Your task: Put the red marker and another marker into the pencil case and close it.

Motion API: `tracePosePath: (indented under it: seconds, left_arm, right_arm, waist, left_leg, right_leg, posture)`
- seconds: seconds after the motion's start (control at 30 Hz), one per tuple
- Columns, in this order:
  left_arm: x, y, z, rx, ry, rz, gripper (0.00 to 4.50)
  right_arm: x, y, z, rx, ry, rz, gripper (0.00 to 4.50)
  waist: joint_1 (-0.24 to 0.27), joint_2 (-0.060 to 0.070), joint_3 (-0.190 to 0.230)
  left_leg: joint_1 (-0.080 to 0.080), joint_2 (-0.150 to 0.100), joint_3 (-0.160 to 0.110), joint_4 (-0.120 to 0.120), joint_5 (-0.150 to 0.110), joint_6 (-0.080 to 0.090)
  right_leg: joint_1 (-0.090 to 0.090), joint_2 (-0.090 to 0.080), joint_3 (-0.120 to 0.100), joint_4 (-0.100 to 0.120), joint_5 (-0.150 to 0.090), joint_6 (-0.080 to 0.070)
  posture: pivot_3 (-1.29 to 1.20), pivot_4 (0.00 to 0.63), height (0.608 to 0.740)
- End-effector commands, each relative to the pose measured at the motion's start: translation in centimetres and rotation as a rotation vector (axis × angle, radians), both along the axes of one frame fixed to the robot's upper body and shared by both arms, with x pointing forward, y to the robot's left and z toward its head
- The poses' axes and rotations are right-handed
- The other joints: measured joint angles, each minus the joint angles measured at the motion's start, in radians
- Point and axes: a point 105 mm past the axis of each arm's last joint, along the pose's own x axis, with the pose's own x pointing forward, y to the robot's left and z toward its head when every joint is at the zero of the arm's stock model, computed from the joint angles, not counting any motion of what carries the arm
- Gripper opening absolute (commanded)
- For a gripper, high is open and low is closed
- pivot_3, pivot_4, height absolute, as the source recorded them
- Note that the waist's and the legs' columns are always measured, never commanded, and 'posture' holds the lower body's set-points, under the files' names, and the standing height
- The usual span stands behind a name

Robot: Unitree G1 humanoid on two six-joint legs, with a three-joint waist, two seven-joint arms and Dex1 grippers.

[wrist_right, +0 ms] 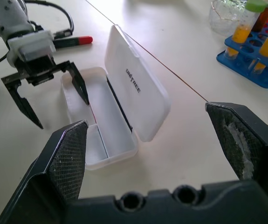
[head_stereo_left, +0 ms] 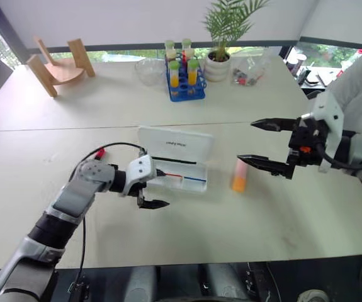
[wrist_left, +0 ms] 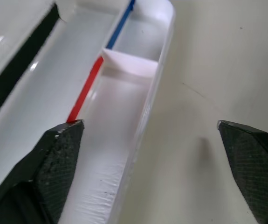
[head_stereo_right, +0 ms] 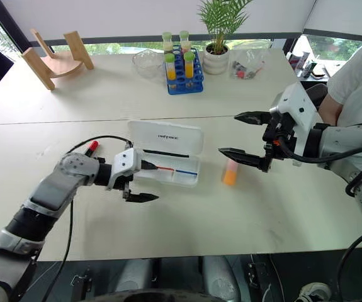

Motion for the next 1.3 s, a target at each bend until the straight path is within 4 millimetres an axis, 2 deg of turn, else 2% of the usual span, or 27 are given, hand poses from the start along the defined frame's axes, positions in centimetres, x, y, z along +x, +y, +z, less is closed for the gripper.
tracePosePath:
  seconds: [0.03,0.13,0.27,0.4,0.5,0.57,0.6,0.73,0.87,0.93,1.0,1.07,1.13,1.23,1.27,1.3]
  left_arm:
    - [-0.5,0.6,3.7,-0.06,-0.083,0.026,4.48]
    - [-2.2,1.8,7.2,-0.134,-0.058,0.065,4.48]
    - [-3.9,3.7,8.3,-0.17,0.025,0.121,4.48]
    - [-2.2,8.3,9.4,-0.223,-0.008,0.375,4.48]
    - [0.1,13.2,9.4,-0.209,-0.073,0.659,4.48]
    - [1.3,15.6,8.9,-0.189,-0.1,0.815,4.48]
    - [1.7,16.1,8.5,-0.194,-0.094,0.865,4.48]
    - [2.1,15.1,4.8,-0.177,0.023,0.915,4.48]
    - [2.8,14.7,0.1,-0.1,0.118,0.977,4.48]
    - [3.2,15.0,-1.0,-0.084,0.129,1.019,4.48]
    - [3.7,16.0,-2.2,-0.056,0.125,1.087,3.92]
    - [3.8,16.4,-2.8,-0.035,0.125,1.111,3.13]
    - [3.7,16.8,-3.0,-0.029,0.128,1.112,2.06]
    - [3.6,16.9,-2.1,-0.072,0.132,1.093,0.48]
    - [3.6,16.9,-1.8,-0.075,0.123,1.081,0.26]
    - [3.7,16.3,-1.0,-0.105,0.112,1.041,0.26]
  right_arm:
    - [0.0,0.4,1.0,0.009,-0.05,0.026,4.5]
    - [0.6,0.6,0.9,0.015,-0.049,0.044,4.5]
    - [1.1,1.0,1.0,0.023,-0.056,0.07,4.5]
    - [1.5,1.3,0.9,0.025,-0.056,0.096,4.5]
    - [1.7,1.2,1.0,0.019,-0.061,0.1,4.5]
    - [1.7,1.1,1.3,0.021,-0.065,0.097,4.5]
    - [1.6,1.0,1.4,0.025,-0.064,0.093,4.5]
    - [0.3,0.5,2.1,0.025,-0.018,0.119,4.5]
    - [-1.0,0.1,2.0,-0.026,0.018,0.145,4.5]
    - [-1.1,0.1,2.1,-0.029,0.013,0.139,4.5]
    - [-1.2,0.1,2.4,-0.024,0.003,0.129,4.5]
    - [-1.3,0.1,2.5,-0.022,-0.004,0.118,4.5]
    - [-1.3,0.0,2.6,-0.023,-0.011,0.104,4.5]
    - [-1.2,-0.1,2.7,-0.019,-0.016,0.088,4.5]
    - [-1.2,-0.1,2.7,-0.019,-0.016,0.086,4.5]
    - [-1.2,-0.1,2.7,-0.018,-0.016,0.084,4.5]
  waist:
    - [0.0,0.0,0.0]
    - [-0.003,-0.001,0.002]
    - [-0.003,0.001,0.004]
    - [-0.001,-0.001,0.006]
    - [0.001,-0.001,0.007]
    - [0.001,-0.001,0.007]
    - [0.001,-0.002,0.007]
    - [0.006,-0.002,0.007]
    - [0.005,-0.002,0.007]
    - [0.001,-0.002,0.007]
    - [0.0,-0.002,0.007]
    - [0.0,-0.001,0.007]
    - [0.0,-0.001,0.006]
    - [0.0,-0.001,0.006]
    - [-0.001,-0.001,0.006]
    - [-0.001,-0.001,0.006]
  left_leg:
    - [0.0,0.0,0.0,0.0,0.0,0.0]
    - [0.0,0.0,0.0,0.0,0.0,0.0]
    - [0.0,0.0,0.0,0.0,0.0,0.0]
    - [0.0,0.0,0.0,0.0,0.0,0.0]
    - [0.0,0.0,0.0,0.0,0.0,0.0]
    - [0.0,0.0,0.0,0.0,0.0,0.0]
    - [0.0,0.0,0.0,0.0,0.0,0.0]
    - [-0.001,0.0,0.0,0.0,0.0,0.0]
    - [-0.001,-0.001,0.0,0.0,0.0,0.0]
    - [-0.001,-0.001,0.0,0.0,0.0,0.0]
    - [0.0,-0.001,0.001,0.0,0.0,0.0]
    - [0.001,-0.001,0.0,0.0,0.001,-0.001]
    - [0.001,-0.001,0.0,0.0,0.001,-0.001]
    - [0.001,-0.001,0.001,0.0,0.001,-0.002]
    - [0.001,-0.001,0.001,0.0,0.001,-0.002]
    - [0.001,-0.001,0.001,0.0,0.001,-0.002]
  right_leg:
    - [0.0,0.0,0.0,0.0,0.0,0.0]
    - [0.0,0.0,0.0,0.0,0.0,0.0]
    - [-0.001,0.0,0.0,0.0,0.0,0.0]
    - [-0.001,0.0,0.0,0.0,0.0,0.0]
    - [-0.001,0.0,0.0,0.0,0.0,0.0]
    - [-0.001,-0.001,0.0,0.0,0.0,0.0]
    - [-0.001,-0.001,0.0,0.0,0.0,0.0]
    - [-0.001,-0.002,-0.001,0.0,0.0,0.0]
    - [-0.001,-0.004,-0.001,0.0,0.0,0.0]
    - [-0.001,-0.003,-0.001,0.0,0.0,0.0]
    - [-0.001,-0.003,-0.001,0.001,0.0,0.0]
    - [0.0,-0.002,-0.001,0.001,0.0,0.0]
    - [0.0,-0.002,-0.001,0.001,0.0,0.0]
    - [0.0,-0.003,0.0,0.001,0.001,0.0]
    - [0.0,-0.003,0.0,0.001,0.0,0.0]
    - [0.0,-0.002,0.0,0.001,0.0,0.0]
  posture:
    - [0.0,0.15,0.74]
    - [0.0,0.15,0.74]
    - [0.0,0.15,0.74]
    - [0.0,0.15,0.74]
    - [0.0,0.15,0.74]
    - [0.0,0.15,0.74]
    - [0.0,0.15,0.74]
    - [0.0,0.15,0.74]
    - [0.0,0.15,0.74]
    - [0.0,0.15,0.74]
    - [0.0,0.15,0.74]
    - [0.0,0.15,0.74]
    - [0.0,0.15,0.74]
    - [0.0,0.15,0.74]
    - [0.0,0.15,0.74]
    - [0.0,0.15,0.74]
